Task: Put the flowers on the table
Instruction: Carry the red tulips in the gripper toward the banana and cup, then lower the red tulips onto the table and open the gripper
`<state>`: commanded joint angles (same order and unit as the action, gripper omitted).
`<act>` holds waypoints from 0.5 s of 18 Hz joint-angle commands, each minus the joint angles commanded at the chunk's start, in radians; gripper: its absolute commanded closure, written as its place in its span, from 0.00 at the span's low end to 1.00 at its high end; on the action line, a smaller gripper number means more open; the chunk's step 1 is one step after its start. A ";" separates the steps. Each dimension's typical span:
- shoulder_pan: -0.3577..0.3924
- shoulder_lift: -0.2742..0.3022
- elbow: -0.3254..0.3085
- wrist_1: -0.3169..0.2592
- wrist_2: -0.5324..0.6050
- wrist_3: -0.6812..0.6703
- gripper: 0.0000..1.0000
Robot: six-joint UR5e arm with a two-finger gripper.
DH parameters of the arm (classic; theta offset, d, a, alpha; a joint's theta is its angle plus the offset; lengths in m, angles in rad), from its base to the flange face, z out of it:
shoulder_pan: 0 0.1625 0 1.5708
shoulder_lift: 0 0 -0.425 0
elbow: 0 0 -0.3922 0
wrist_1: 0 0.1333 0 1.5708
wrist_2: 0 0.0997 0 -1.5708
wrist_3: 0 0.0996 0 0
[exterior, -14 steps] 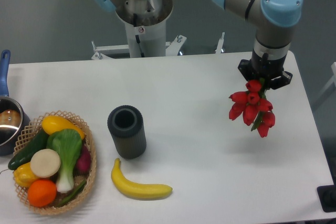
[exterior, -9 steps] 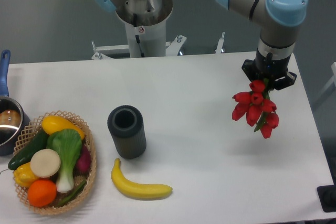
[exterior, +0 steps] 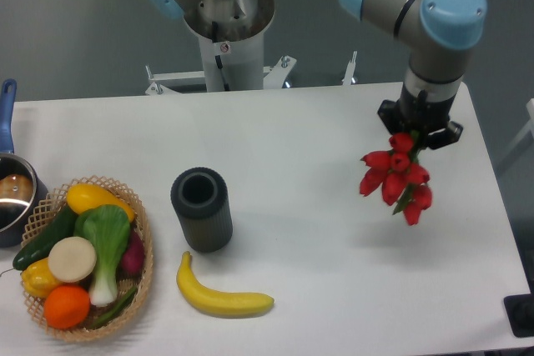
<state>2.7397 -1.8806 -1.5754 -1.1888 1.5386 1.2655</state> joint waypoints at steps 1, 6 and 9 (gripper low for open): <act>-0.015 -0.009 0.000 -0.005 0.002 0.000 0.89; -0.099 -0.023 -0.035 0.003 0.000 -0.060 0.79; -0.138 -0.032 -0.061 0.063 0.000 -0.115 0.60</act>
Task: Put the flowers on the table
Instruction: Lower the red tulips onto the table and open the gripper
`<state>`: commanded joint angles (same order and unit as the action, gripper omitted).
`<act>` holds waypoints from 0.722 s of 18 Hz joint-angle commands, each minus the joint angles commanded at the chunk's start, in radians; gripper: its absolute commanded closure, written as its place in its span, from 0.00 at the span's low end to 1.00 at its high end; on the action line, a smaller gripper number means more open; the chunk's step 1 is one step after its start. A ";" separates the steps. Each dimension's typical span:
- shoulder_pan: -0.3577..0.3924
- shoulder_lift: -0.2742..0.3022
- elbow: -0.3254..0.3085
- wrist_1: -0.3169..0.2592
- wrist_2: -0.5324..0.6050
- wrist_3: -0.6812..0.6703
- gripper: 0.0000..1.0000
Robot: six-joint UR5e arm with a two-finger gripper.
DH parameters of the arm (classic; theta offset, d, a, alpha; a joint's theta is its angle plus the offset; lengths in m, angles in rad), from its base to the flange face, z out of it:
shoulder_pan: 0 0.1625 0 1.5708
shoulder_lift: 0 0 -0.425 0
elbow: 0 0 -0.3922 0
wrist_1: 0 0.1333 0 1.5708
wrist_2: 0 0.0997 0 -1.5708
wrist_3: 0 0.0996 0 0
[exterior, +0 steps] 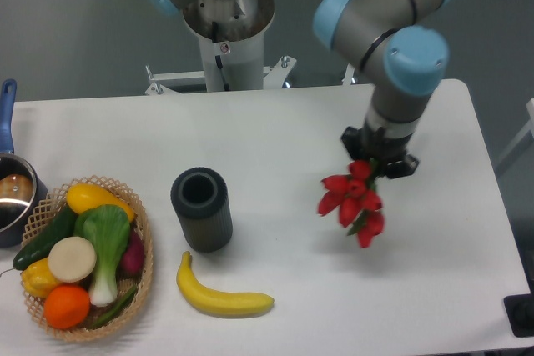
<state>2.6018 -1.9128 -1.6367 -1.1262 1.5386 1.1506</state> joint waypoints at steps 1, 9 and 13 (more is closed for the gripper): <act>-0.009 -0.011 -0.006 0.006 0.002 -0.005 0.40; 0.023 0.021 -0.060 0.068 0.028 -0.003 0.00; 0.109 0.067 -0.046 0.082 0.020 0.047 0.00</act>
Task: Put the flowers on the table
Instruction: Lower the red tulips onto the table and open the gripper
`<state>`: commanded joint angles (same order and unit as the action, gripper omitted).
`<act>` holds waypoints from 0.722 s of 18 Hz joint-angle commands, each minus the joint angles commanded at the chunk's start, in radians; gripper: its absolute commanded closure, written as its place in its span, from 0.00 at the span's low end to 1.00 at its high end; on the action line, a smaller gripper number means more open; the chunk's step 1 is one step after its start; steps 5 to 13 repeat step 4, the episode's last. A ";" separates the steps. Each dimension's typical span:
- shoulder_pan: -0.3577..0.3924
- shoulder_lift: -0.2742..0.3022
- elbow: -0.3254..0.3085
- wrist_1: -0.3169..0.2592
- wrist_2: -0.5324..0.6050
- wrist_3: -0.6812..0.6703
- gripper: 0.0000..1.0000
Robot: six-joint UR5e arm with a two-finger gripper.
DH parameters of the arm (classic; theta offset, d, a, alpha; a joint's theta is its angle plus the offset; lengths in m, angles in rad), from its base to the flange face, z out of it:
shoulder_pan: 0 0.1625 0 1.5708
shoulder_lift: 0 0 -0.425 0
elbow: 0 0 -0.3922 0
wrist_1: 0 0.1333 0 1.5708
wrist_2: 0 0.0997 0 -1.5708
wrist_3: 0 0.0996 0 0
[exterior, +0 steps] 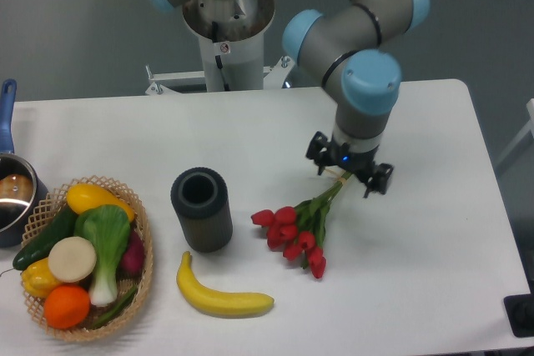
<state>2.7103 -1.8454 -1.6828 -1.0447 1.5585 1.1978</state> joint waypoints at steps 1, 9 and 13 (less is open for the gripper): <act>0.018 0.000 0.012 0.000 -0.003 0.032 0.00; 0.045 0.002 0.049 -0.005 -0.003 0.077 0.00; 0.045 0.002 0.049 -0.005 -0.003 0.077 0.00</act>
